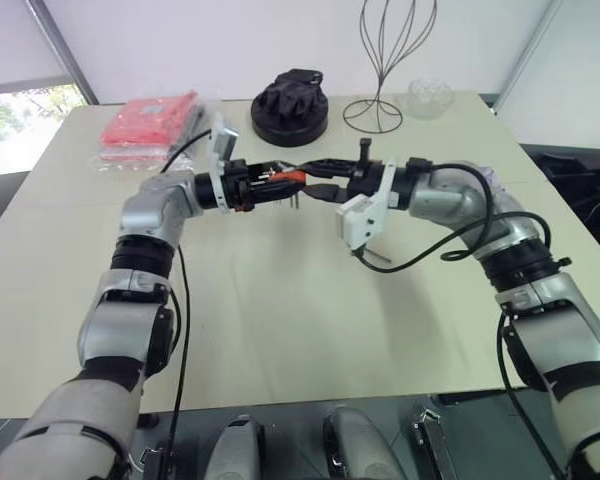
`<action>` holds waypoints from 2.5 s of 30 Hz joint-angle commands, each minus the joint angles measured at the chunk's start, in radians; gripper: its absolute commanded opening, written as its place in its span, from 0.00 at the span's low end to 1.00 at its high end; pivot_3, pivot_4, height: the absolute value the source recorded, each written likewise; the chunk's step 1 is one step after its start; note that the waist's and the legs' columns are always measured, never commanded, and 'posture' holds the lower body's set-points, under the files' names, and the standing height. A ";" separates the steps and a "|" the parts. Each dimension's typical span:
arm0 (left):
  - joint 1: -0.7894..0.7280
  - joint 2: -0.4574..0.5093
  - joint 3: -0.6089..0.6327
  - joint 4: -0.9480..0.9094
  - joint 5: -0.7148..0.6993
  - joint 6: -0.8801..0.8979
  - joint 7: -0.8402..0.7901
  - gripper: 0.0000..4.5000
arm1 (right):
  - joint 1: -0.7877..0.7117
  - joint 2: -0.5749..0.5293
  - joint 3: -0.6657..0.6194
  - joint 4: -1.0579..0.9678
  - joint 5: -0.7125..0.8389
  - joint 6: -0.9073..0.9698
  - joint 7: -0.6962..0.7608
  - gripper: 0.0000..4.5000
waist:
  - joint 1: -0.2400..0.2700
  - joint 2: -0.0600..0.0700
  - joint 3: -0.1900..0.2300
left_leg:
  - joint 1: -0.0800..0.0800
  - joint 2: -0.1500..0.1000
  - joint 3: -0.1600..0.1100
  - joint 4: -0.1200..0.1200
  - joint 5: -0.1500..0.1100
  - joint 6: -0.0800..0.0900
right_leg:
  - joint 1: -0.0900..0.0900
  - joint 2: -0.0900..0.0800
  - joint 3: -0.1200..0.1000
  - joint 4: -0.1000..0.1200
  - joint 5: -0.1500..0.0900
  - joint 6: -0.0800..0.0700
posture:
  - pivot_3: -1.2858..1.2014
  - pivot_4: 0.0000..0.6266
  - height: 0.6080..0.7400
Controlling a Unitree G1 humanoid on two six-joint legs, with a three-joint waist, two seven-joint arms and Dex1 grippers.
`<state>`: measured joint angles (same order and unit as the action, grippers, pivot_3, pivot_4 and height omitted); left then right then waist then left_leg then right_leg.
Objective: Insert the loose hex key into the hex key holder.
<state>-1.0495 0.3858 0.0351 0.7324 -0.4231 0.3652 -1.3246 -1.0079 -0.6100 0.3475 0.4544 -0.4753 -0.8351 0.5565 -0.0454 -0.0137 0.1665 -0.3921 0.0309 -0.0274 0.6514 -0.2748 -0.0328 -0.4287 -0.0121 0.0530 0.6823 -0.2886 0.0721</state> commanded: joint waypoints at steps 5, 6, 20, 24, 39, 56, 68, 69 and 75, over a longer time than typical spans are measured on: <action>0.010 -0.004 0.030 -0.047 -0.022 0.003 0.000 0.34 | 0.001 0.001 -0.018 -0.055 0.018 0.007 -0.006 0.22 | 0.001 0.000 0.000 | 0.000 0.000 0.000 0.000 0.000 0.000 | 0.000 0.000 0.000 0.000 0.000 0.000 | 0.52 0.24 1.00; 0.012 -0.005 0.032 -0.049 -0.023 0.005 0.000 0.24 | 0.003 0.000 -0.018 -0.057 0.018 0.009 -0.006 0.22 | 0.001 0.000 0.000 | 0.000 0.000 0.000 0.000 0.000 0.000 | 0.000 0.000 0.000 0.000 0.000 0.000 | 0.52 0.24 1.00; 0.021 -0.013 0.037 -0.067 -0.015 0.001 0.017 0.01 | 0.029 0.000 -0.017 -0.086 0.036 0.028 0.006 0.22 | 0.001 0.000 0.000 | 0.000 0.000 0.000 0.000 0.000 0.000 | 0.000 0.000 0.000 0.000 0.000 0.000 | 0.52 0.24 1.00; 0.023 -0.009 0.036 -0.070 -0.014 0.001 0.015 0.00 | 0.032 -0.006 -0.025 -0.095 0.036 0.012 -0.006 0.68 | -0.001 0.000 0.000 | 0.000 0.000 0.000 0.000 0.000 0.000 | 0.000 0.000 0.000 0.000 0.000 0.000 | 0.52 0.24 1.00; 0.149 0.069 -0.047 -0.290 0.065 -0.095 -0.009 0.00 | 0.323 -0.090 -0.174 -0.500 0.611 1.032 0.417 0.99 | 0.002 0.000 0.000 | 0.000 0.001 -0.002 0.001 -0.001 0.001 | 0.002 -0.001 0.000 0.000 0.000 0.000 | 0.52 0.24 1.00; 0.404 0.087 -0.065 -0.675 -0.017 0.064 0.123 0.00 | 0.243 -0.065 -0.020 -0.239 0.475 1.399 0.391 0.99 | 0.003 0.001 0.000 | 0.000 0.000 -0.002 0.002 -0.004 0.006 | 0.001 0.000 0.000 0.000 0.000 0.000 | 0.52 0.24 1.00; 0.488 0.119 -0.066 -0.744 -0.033 0.097 0.167 0.00 | 0.184 0.024 0.052 0.092 0.382 1.301 0.450 0.36 | 0.000 0.000 -0.002 | 0.002 0.001 -0.002 0.002 -0.004 0.006 | 0.004 0.000 0.000 0.000 0.000 0.000 | 0.52 0.24 1.00; 0.490 0.123 -0.067 -0.743 -0.031 0.094 0.169 0.00 | 0.190 0.024 0.057 0.093 0.378 1.295 0.459 0.26 | 0.001 -0.001 -0.002 | 0.003 0.001 -0.002 0.002 -0.004 0.006 | 0.004 0.001 0.000 0.000 0.000 0.000 | 0.52 0.24 1.00; 0.489 0.140 -0.067 -0.720 -0.023 0.074 0.172 0.00 | 0.224 0.017 0.062 0.072 0.356 1.279 0.481 0.02 | 0.002 -0.003 -0.003 | 0.005 0.000 -0.002 0.002 -0.004 0.006 | 0.007 0.000 -0.001 0.000 0.000 0.000 | 0.52 0.24 1.00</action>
<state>-0.5508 0.5171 -0.0453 0.0275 -0.4439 0.4609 -1.1531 -0.8343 -0.5912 0.3659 0.4831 -0.0699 0.4255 1.0341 -0.0432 -0.0164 0.1630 -0.3874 0.0313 -0.0301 0.6535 -0.2784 -0.0265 -0.4214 -0.0118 0.0522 0.6821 -0.2886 0.0721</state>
